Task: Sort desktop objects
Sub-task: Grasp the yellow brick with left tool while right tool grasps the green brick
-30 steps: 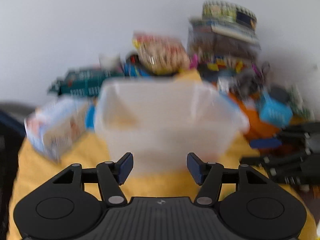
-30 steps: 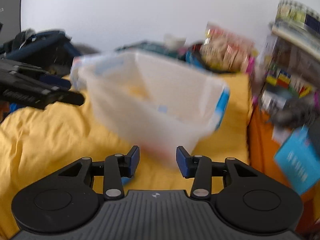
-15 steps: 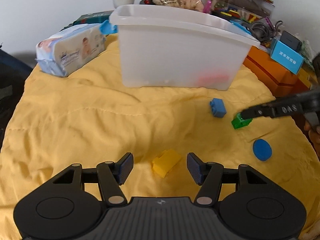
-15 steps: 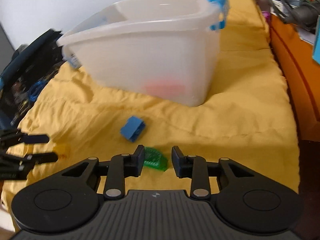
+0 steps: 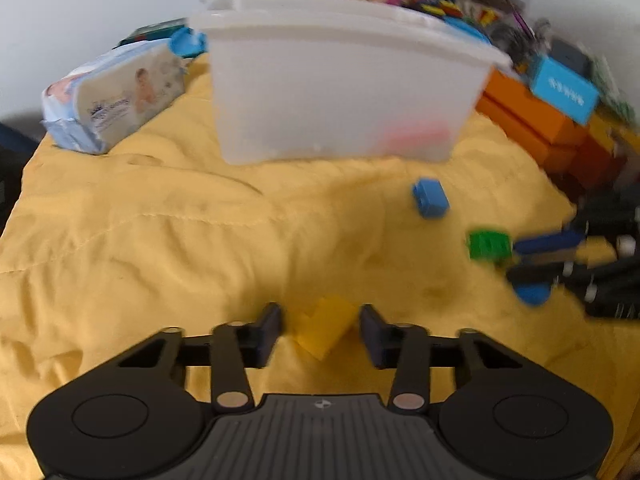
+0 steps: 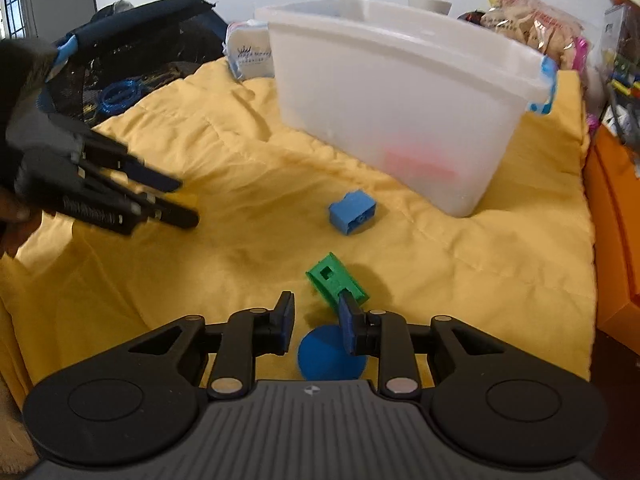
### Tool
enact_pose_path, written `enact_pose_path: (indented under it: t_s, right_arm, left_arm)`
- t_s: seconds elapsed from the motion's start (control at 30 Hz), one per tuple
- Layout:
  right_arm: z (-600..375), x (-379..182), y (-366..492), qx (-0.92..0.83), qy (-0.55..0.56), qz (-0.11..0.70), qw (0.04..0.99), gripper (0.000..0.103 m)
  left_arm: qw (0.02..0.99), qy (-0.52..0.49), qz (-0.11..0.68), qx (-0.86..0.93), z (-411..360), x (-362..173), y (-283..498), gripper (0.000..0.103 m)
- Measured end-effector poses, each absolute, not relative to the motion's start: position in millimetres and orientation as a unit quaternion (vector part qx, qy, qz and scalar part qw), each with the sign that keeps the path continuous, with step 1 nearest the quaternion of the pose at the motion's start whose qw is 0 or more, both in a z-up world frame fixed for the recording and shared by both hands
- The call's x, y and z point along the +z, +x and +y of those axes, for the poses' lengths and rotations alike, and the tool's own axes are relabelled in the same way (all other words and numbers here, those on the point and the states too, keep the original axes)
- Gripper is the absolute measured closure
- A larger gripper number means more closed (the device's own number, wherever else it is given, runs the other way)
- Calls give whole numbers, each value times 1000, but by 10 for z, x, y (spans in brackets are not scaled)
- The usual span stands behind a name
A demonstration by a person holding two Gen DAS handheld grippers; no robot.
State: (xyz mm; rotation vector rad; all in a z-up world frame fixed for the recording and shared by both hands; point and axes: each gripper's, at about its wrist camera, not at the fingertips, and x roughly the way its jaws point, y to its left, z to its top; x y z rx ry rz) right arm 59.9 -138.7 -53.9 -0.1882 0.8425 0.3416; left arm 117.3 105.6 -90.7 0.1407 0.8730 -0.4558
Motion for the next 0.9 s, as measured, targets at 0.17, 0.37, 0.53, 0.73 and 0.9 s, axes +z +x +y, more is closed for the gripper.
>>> enact_pose_path:
  t_s: [0.17,0.37,0.53,0.73,0.9]
  right_arm:
    - [-1496,-449,603,142,-63,395,906,67]
    - [-1525,-510,792,144,-67,415,896,60]
    - [-1492,-608,923,155,-79,423,889,51]
    - [-1406,-683,934,163,-83,435,881,75]
    - [-1348,-482,845,165,-109,413,889,80]
  left_arm:
    - [881,107,387,-249,926,-842,862,62]
    - [877,135,375,-268,759,-833,681,61]
    - [885,97,391,-233,837,-799,838,54]
    - [875,50,415,-244,839,-904,1041,64]
    - [885,65,381,-259,835,-631,986,64]
